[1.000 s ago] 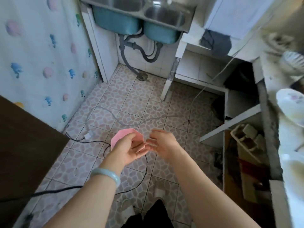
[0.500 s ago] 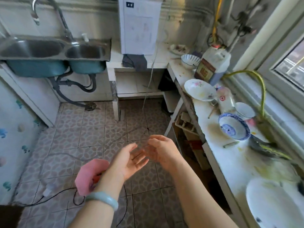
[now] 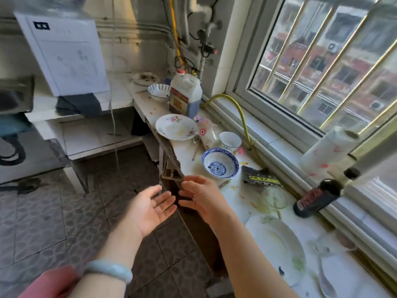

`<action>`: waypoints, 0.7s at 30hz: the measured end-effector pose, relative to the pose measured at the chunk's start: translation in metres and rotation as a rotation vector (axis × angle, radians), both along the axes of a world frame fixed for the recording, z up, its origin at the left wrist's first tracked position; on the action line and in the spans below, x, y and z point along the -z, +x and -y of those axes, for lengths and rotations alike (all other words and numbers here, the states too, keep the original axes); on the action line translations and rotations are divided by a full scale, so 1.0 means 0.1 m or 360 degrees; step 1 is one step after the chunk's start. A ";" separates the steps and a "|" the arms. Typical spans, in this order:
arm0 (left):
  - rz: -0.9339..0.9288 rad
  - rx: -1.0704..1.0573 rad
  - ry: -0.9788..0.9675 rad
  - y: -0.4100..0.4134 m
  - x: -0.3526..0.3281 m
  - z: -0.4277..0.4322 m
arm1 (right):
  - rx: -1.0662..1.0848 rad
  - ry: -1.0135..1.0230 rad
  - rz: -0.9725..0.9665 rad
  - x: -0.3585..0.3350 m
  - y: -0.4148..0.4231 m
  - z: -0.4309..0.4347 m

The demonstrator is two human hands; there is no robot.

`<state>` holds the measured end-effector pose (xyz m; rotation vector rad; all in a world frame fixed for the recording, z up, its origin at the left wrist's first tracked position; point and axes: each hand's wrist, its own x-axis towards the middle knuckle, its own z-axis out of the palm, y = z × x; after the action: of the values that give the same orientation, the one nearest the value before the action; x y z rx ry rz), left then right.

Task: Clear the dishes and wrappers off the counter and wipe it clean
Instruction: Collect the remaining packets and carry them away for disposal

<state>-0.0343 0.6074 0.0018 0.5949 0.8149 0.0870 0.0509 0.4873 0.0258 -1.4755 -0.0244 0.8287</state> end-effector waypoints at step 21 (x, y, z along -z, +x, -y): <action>-0.0111 0.0386 0.0106 1.32 0.12 0.61 | -0.0750 -0.2296 0.1496 0.65 1.77 1.27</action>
<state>0.0972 0.5462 -0.0100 0.7587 0.8036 -0.1296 0.2279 0.3607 -0.0392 -3.2172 -0.6007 0.3478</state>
